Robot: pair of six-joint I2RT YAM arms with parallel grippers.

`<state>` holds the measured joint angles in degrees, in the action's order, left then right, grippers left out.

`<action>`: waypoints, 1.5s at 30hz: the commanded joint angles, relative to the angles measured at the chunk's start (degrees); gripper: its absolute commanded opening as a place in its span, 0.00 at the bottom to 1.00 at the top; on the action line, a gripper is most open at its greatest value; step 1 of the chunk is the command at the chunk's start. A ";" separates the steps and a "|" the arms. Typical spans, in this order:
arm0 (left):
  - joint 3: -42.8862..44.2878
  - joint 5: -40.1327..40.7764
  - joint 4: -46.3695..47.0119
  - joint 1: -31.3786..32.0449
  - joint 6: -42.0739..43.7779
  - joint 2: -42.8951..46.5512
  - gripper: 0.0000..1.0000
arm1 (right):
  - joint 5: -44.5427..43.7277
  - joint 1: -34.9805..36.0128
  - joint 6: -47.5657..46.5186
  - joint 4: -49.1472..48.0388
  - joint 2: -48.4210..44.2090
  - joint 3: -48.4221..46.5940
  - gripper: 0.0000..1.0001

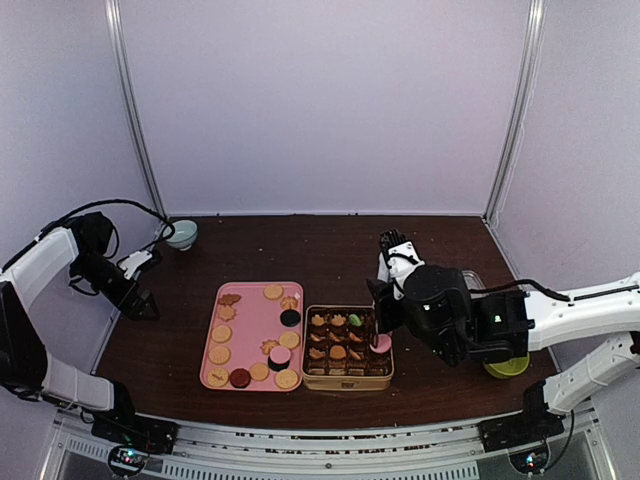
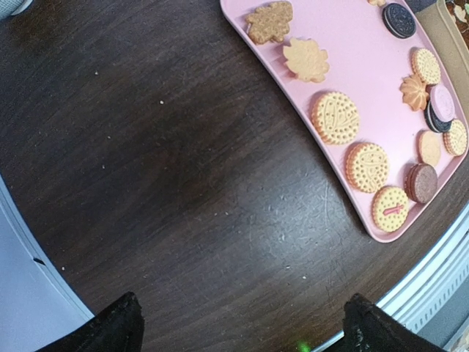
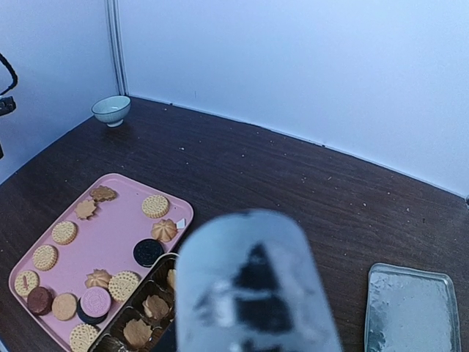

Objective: Pack the cookies
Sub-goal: Place the fake cookies in the empty pocket of the box.

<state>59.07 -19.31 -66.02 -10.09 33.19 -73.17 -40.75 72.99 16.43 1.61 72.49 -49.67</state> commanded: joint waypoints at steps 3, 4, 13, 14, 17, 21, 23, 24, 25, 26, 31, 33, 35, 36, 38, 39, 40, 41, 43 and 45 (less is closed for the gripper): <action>0.23 -1.33 -0.33 -0.40 1.37 0.66 0.98 | 0.84 0.30 0.38 -0.79 -0.08 -0.03 0.34; 0.21 -1.41 -0.32 -0.42 1.35 0.66 0.98 | 1.11 0.31 0.30 -0.70 -0.19 0.20 0.35; 0.31 -1.54 -0.40 -0.38 1.33 0.72 0.98 | 2.63 0.35 -0.01 -0.57 -0.56 0.28 0.40; 0.15 -1.45 -0.42 -0.41 1.35 0.79 0.98 | 2.61 0.39 0.00 -0.66 -0.47 0.34 0.40; 0.01 -1.26 -0.43 -0.38 1.44 1.08 0.98 | 2.78 0.40 0.22 -0.83 -0.22 0.50 0.40; 0.03 -1.23 -0.50 -0.37 1.44 1.19 0.98 | 2.95 0.34 0.13 -0.91 -1.14 0.34 0.40; 0.19 -1.26 -0.60 -0.37 1.45 1.05 0.98 | 2.92 0.34 0.02 -0.41 -2.03 0.35 0.40; 0.30 -1.37 -0.67 -0.42 1.44 1.01 0.98 | 3.06 0.38 -0.10 -0.27 -2.47 0.43 0.41; 0.40 -1.47 -0.76 -0.38 1.44 1.01 0.98 | 3.19 0.34 -0.28 -0.04 -2.86 0.61 0.41; 0.40 -1.58 -0.85 -0.45 1.44 1.01 0.98 | 3.64 0.35 -0.26 0.19 -3.13 0.82 0.42; 0.36 -1.96 -0.95 -0.42 1.29 1.07 0.98 | 4.68 0.38 0.62 0.34 -2.55 1.93 0.45; 0.20 -1.96 -1.04 -0.38 1.31 1.16 0.97 | 4.15 0.35 0.98 0.90 -2.04 1.57 0.45; 0.15 -1.84 -1.20 -0.37 1.42 1.35 0.98 | 3.80 0.40 1.07 0.65 -1.82 1.40 0.43; 0.18 -1.72 -1.22 -0.37 1.48 1.48 0.98 | 3.76 0.38 0.93 0.42 -1.82 1.29 0.42; 0.13 -1.63 -1.29 -0.37 1.60 1.69 0.97 | 3.55 0.36 0.74 0.41 -1.82 1.07 0.38; 0.21 -1.68 -1.26 -0.42 1.61 1.71 0.97 | 3.45 0.39 0.65 0.41 -1.82 0.95 0.38; 0.21 -1.88 -1.37 -0.40 1.68 1.71 0.97 | 3.36 0.36 0.53 0.46 -1.90 0.83 0.38; 0.33 -2.14 -1.51 -0.38 1.74 1.63 0.97 | 3.28 0.39 0.20 0.51 -2.05 0.66 0.38; 0.34 -3.06 -1.93 -0.40 1.98 1.49 0.96 | 3.08 0.39 -0.46 0.68 -2.39 0.26 0.38; 0.36 -3.67 -2.07 -0.41 2.12 1.37 0.96 | 2.55 0.37 -1.32 0.95 -2.65 -0.20 0.38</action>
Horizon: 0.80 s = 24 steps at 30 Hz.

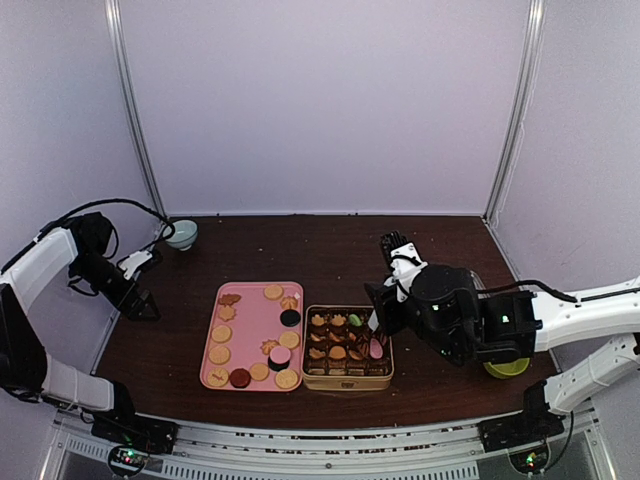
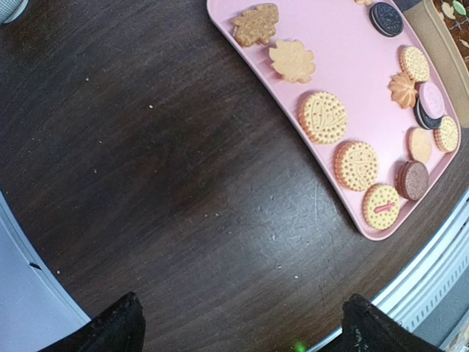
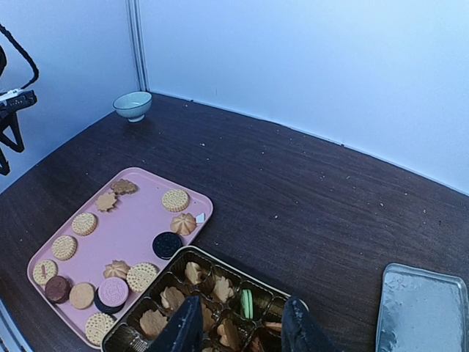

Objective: Pack the cookies
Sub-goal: Place the fake cookies in the empty pocket of the box.

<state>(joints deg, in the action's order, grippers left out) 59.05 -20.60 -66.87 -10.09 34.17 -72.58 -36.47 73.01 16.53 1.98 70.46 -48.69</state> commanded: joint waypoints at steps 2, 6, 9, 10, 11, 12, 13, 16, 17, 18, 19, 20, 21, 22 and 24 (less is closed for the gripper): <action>0.48 -2.43 -1.31 -0.38 1.16 0.61 0.96 | -2.23 0.37 -2.31 0.86 -0.88 -2.01 0.38; 0.53 -2.41 -1.37 -0.37 1.30 0.68 0.95 | -2.50 0.38 -3.40 1.40 -0.80 -3.17 0.33; 0.38 -2.49 -1.46 -0.40 1.41 0.68 0.95 | -2.64 0.37 -4.15 1.59 -0.85 -3.51 0.32; 0.28 -2.45 -1.48 -0.43 1.50 0.64 0.95 | -2.78 0.36 -4.25 1.68 -0.85 -3.54 0.32; 0.28 -2.50 -1.48 -0.39 1.51 0.60 0.95 | -2.86 0.35 -4.43 1.80 -0.77 -3.64 0.32; 0.35 -2.47 -1.50 -0.40 1.51 0.52 0.95 | -2.86 0.37 -4.55 1.86 -0.76 -3.69 0.32; 0.44 -2.53 -1.51 -0.43 1.51 0.51 0.95 | -2.89 0.35 -4.62 1.85 -0.70 -3.71 0.32; 0.51 -2.85 -1.65 -0.39 1.58 0.51 0.94 | -2.89 0.31 -4.67 1.70 -0.27 -3.91 0.27; 0.46 -2.92 -1.80 -0.42 1.66 0.51 0.94 | -2.84 0.37 -4.67 1.52 -0.09 -4.00 0.25; 0.39 -3.04 -1.90 -0.40 1.83 0.51 0.93 | -2.82 0.37 -4.78 1.40 0.08 -4.07 0.23; 0.34 -3.26 -1.96 -0.38 1.92 0.51 0.93 | -2.75 0.36 -4.90 1.37 0.30 -4.32 0.21; 0.36 -3.50 -2.17 -0.39 2.13 0.44 0.93 | -2.73 0.36 -5.12 1.36 0.45 -4.67 0.19; 0.29 -3.65 -2.21 -0.37 2.27 0.42 0.92 | -2.74 0.34 -5.37 1.43 0.55 -5.24 0.18; 0.26 -3.80 -2.20 -0.37 2.36 0.42 0.92 | -2.70 0.37 -5.76 1.45 0.56 -5.69 0.17; 0.16 -3.90 -2.29 -0.38 2.54 0.29 0.92 | -2.52 0.29 -6.55 1.36 0.45 -6.38 0.17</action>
<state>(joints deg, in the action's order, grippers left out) 59.05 -22.68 -68.23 -10.09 35.40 -72.58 -37.98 73.01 11.77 3.27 70.63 -52.49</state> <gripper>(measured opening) 0.925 0.228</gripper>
